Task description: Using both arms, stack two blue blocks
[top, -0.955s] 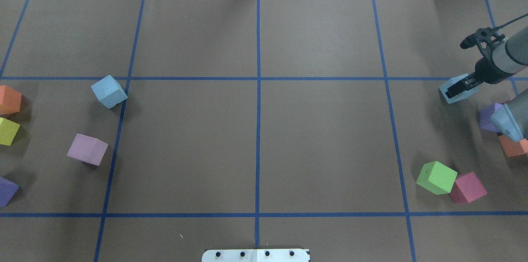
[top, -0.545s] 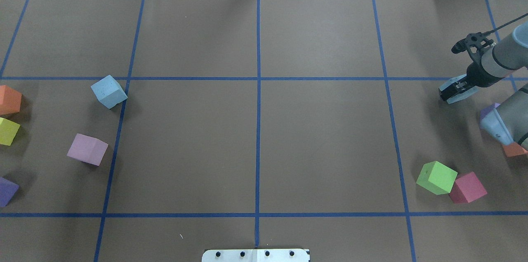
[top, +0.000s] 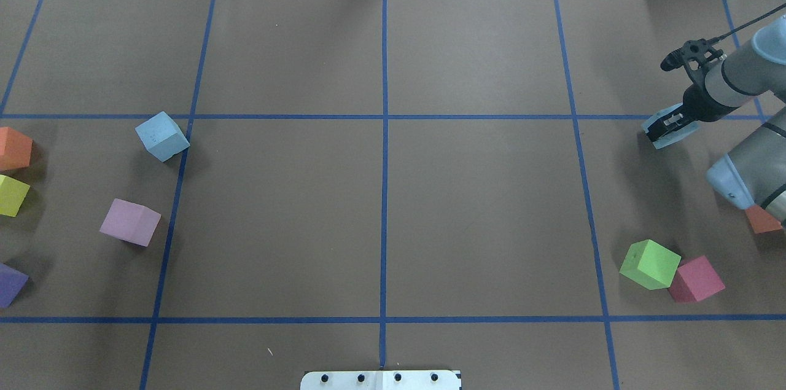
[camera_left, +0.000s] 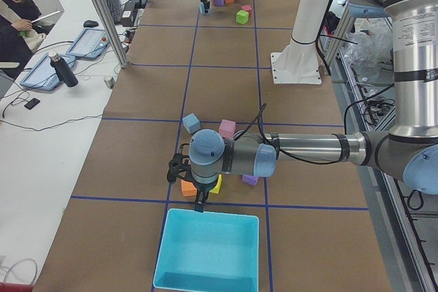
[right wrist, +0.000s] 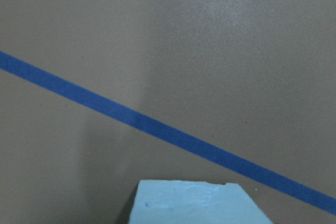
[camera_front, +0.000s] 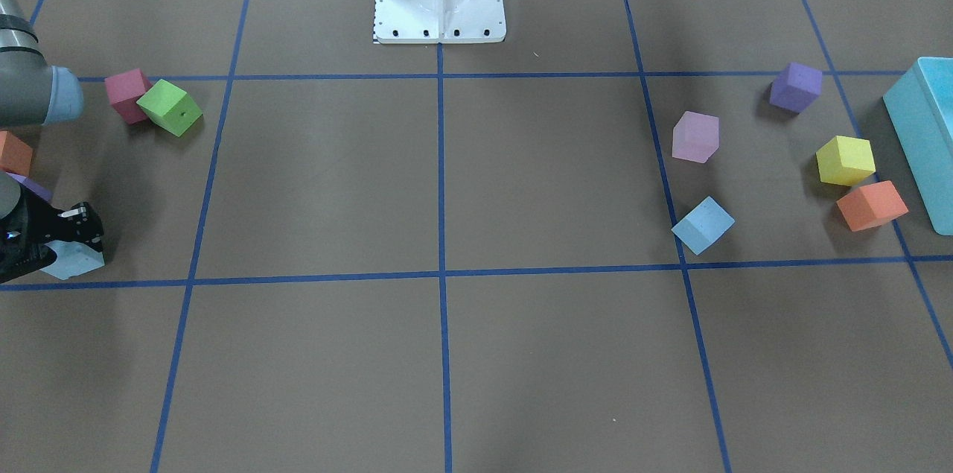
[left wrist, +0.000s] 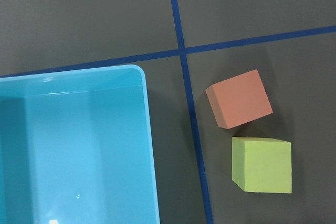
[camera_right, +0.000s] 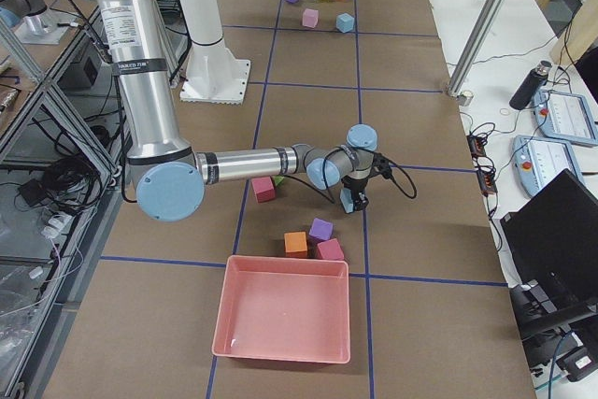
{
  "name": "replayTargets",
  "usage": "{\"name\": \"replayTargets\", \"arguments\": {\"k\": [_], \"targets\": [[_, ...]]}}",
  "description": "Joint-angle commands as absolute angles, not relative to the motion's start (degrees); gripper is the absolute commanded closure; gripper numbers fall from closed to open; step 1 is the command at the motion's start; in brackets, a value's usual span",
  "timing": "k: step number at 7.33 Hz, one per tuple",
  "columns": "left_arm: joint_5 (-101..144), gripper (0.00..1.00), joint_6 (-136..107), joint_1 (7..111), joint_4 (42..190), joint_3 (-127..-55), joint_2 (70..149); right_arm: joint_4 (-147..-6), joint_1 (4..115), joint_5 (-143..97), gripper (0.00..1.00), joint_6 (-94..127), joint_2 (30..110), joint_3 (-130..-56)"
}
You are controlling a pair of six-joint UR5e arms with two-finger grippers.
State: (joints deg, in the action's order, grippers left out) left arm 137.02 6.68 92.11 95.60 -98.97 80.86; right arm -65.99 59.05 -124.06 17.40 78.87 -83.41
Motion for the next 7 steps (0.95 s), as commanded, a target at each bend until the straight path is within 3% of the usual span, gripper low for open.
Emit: {"name": "replayTargets", "arguments": {"k": [1,4,7], "targets": [[137.02,0.02,6.68,92.11,95.54,-98.96,80.86,-73.88,57.67,-124.28,0.83,25.95,73.42,-88.57],[137.02,0.02,6.59,92.11,95.54,-98.96,80.86,-74.44,43.38,-121.31,0.83,55.0,60.61,-88.51],[137.02,0.02,6.59,92.11,95.36,-98.88,80.86,-85.65,31.59,-110.51,0.82,73.08,45.49,-86.94]]}}
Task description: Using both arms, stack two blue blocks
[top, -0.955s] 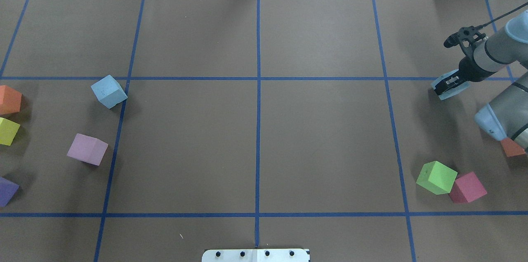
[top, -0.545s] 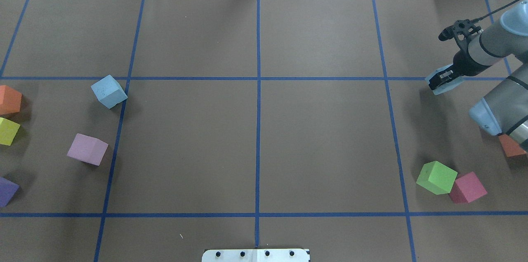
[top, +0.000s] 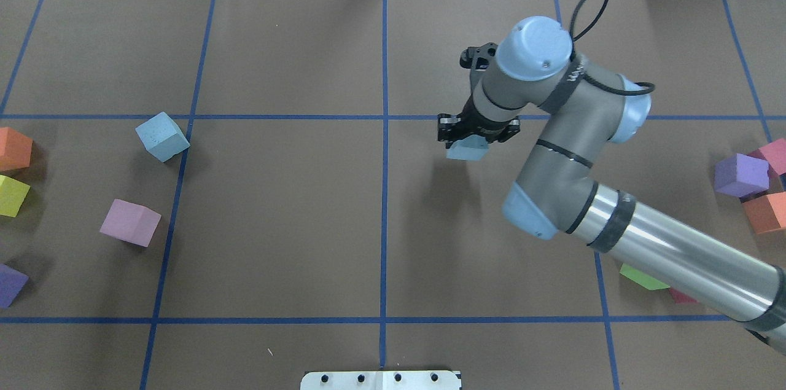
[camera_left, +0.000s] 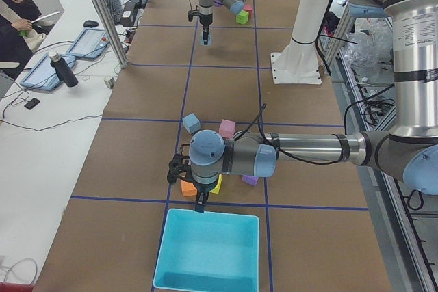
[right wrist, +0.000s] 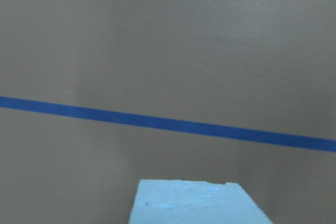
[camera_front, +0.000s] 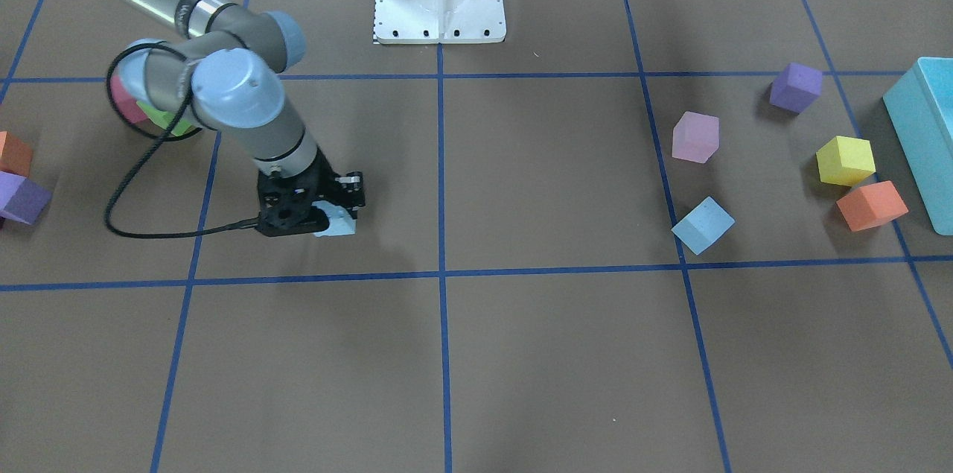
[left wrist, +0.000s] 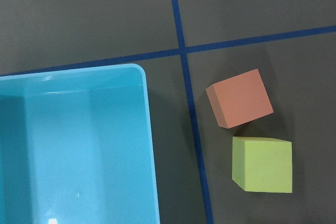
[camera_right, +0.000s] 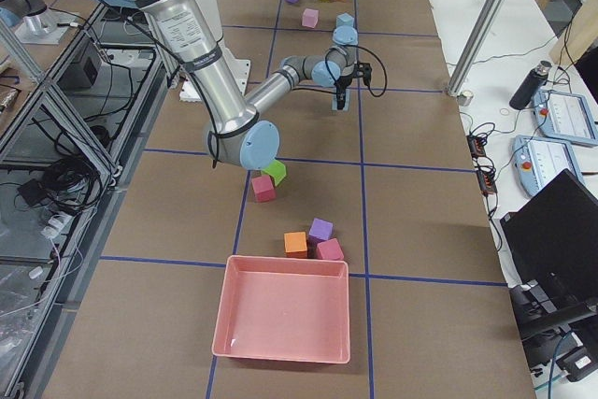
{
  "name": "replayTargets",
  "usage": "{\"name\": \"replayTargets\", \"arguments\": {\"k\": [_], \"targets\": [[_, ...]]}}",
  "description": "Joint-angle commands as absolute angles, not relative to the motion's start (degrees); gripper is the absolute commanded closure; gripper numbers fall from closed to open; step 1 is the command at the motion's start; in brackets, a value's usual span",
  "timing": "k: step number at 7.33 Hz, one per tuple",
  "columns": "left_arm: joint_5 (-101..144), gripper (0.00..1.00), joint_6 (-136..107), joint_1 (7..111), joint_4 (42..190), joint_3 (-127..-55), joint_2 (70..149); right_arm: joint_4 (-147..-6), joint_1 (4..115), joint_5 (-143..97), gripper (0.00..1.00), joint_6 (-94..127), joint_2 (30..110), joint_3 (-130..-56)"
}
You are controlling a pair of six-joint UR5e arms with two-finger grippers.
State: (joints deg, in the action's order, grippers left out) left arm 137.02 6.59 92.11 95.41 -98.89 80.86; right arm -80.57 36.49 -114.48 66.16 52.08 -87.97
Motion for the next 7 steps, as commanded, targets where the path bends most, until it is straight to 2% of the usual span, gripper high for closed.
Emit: {"name": "replayTargets", "arguments": {"k": [1,3,6,7], "targets": [[137.02,0.02,6.59,92.11,95.27,-98.79,80.86,-85.95,28.68,-107.69,0.81,75.47,42.74,-84.92],[137.02,0.02,6.59,92.11,95.27,-98.79,80.86,-87.09,26.38,-106.61,0.74,76.29,39.12,-79.64],[137.02,0.02,6.59,92.11,95.27,-98.79,80.86,-87.1,25.49,-103.91,0.59,75.33,39.46,-79.45],[137.02,0.02,6.59,92.11,95.27,-98.88,80.86,-87.01,25.4,-103.71,0.58,74.8,39.46,-79.28]]}}
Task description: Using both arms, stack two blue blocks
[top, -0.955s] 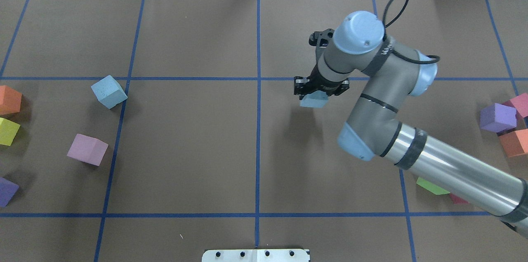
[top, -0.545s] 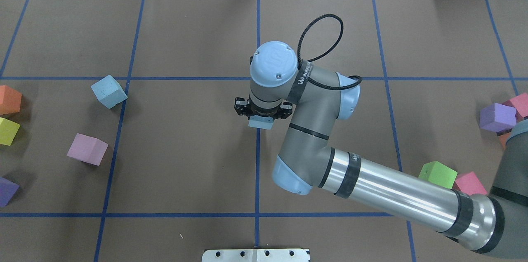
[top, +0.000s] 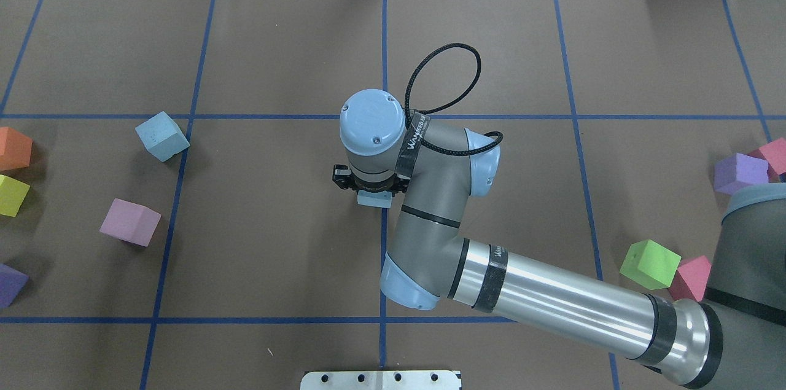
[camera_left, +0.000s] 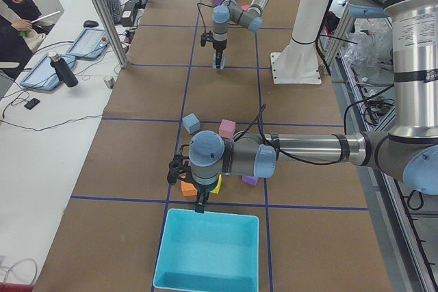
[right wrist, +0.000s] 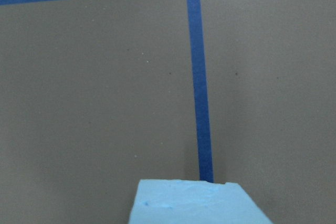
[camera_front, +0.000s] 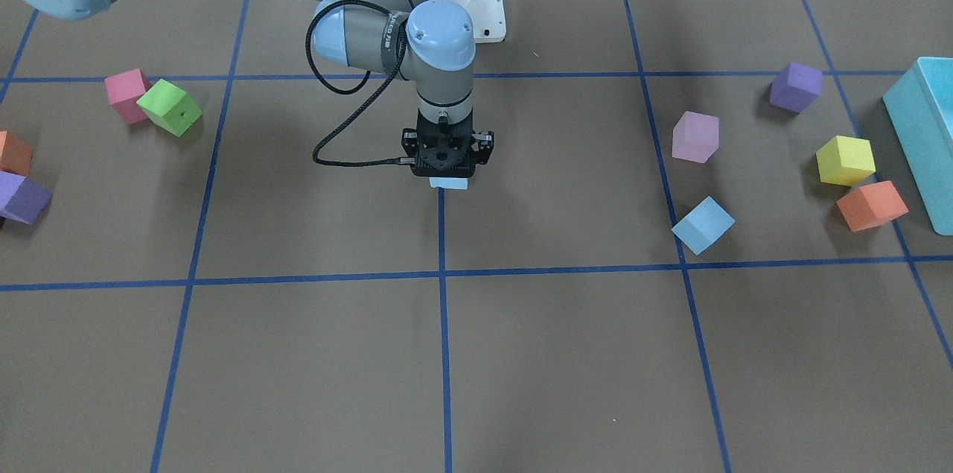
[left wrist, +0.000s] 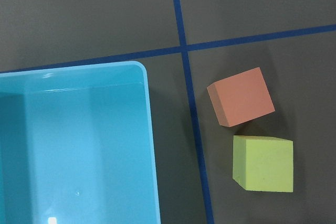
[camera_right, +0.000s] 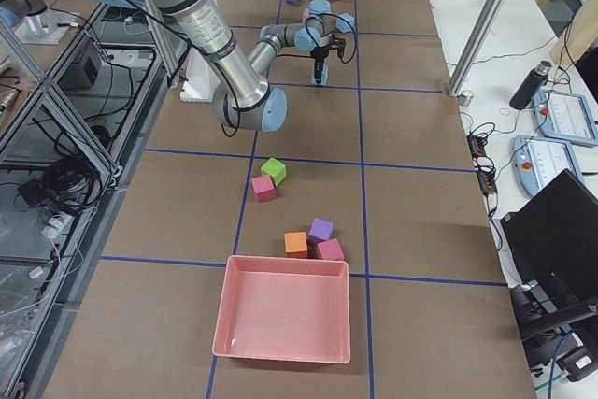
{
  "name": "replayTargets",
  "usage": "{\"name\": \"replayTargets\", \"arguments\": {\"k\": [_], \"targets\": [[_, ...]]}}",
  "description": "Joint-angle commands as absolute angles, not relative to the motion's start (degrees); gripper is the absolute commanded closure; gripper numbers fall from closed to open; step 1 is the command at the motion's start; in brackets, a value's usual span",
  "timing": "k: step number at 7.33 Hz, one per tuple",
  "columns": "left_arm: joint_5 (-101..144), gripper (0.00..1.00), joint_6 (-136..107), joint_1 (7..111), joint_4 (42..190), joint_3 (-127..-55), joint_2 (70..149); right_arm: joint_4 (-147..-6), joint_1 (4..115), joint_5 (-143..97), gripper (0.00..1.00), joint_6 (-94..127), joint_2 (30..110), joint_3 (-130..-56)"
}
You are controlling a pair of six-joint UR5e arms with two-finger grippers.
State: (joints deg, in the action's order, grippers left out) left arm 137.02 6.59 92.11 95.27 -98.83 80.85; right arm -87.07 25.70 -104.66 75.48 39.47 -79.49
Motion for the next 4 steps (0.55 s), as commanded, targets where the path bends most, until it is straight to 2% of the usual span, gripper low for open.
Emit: {"name": "replayTargets", "arguments": {"k": [1,2,4], "targets": [[137.02,0.02,6.59,92.11,95.27,-98.88,80.86,-87.1,25.4,-103.62,0.56,73.58,39.72,-79.36],[137.02,0.02,6.59,92.11,95.27,-98.79,80.86,-87.1,25.49,-103.54,0.54,72.61,39.9,-79.28],[137.02,0.02,6.59,92.11,95.27,-98.79,80.86,-87.1,25.49,-103.36,0.43,71.11,40.6,-79.28]]}}
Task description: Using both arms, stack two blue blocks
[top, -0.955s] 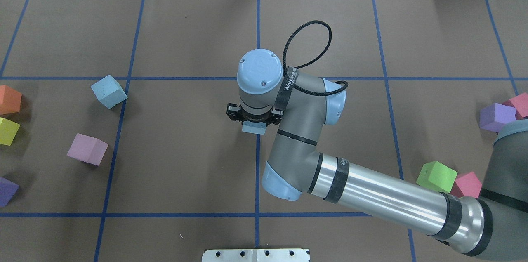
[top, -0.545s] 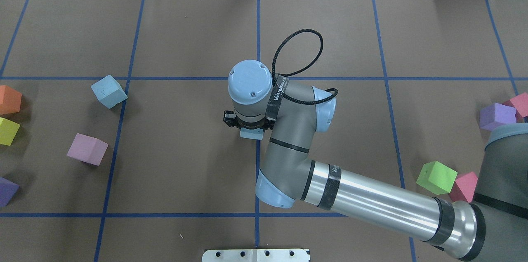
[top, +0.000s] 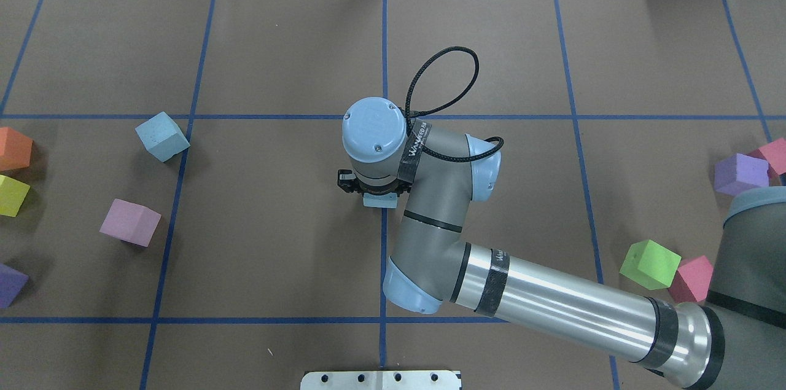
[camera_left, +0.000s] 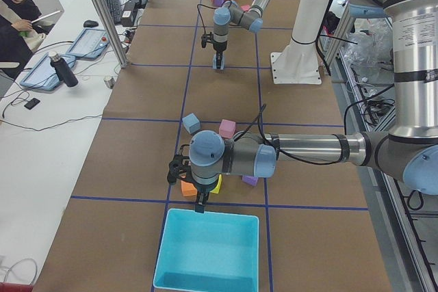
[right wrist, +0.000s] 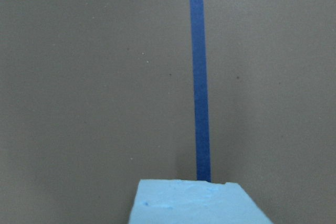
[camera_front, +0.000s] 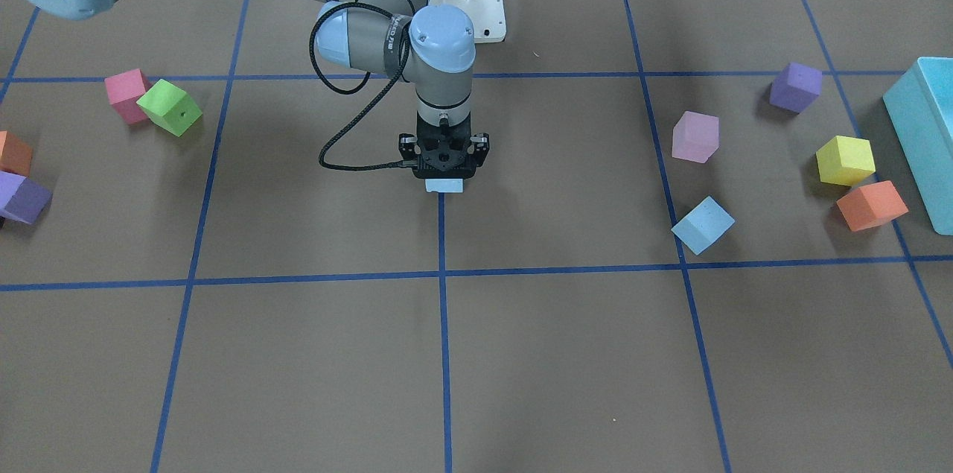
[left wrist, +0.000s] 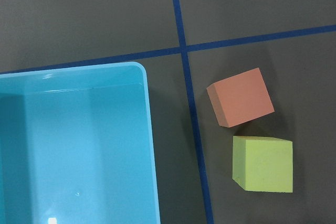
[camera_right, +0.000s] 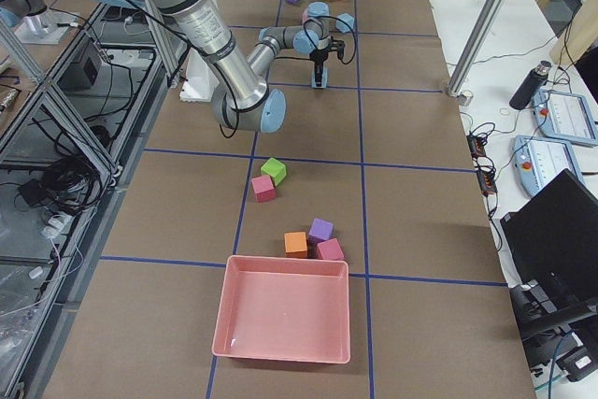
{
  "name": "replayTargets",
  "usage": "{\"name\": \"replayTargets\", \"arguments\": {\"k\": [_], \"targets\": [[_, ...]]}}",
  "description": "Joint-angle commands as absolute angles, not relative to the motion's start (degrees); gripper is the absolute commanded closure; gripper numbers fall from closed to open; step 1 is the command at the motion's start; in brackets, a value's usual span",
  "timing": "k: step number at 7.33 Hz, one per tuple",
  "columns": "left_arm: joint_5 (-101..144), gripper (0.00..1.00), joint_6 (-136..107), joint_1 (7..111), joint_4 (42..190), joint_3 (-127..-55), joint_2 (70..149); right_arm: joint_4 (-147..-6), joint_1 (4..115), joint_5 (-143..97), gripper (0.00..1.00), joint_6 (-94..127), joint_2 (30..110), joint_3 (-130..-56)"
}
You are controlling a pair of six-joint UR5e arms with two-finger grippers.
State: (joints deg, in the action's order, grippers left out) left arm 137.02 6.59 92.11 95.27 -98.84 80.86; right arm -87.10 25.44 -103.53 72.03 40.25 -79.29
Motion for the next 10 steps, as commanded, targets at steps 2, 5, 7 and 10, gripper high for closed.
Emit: {"name": "replayTargets", "arguments": {"k": [2,5,7,10], "targets": [[137.02,0.02,6.59,92.11,95.27,-98.79,80.86,-86.84,25.49,-103.01,0.2,71.1,40.43,-79.37],[137.02,0.02,6.59,92.11,95.27,-98.88,80.86,-86.48,25.75,-102.74,0.01,71.1,40.17,-80.15],[137.02,0.02,6.59,92.11,95.27,-98.79,80.86,-89.19,28.63,-103.44,0.02,70.93,40.25,-87.14],[137.02,0.02,6.59,92.11,95.62,-99.05,81.21,-101.31,36.61,-107.38,0.02,62.0,44.36,-100.86]]}}
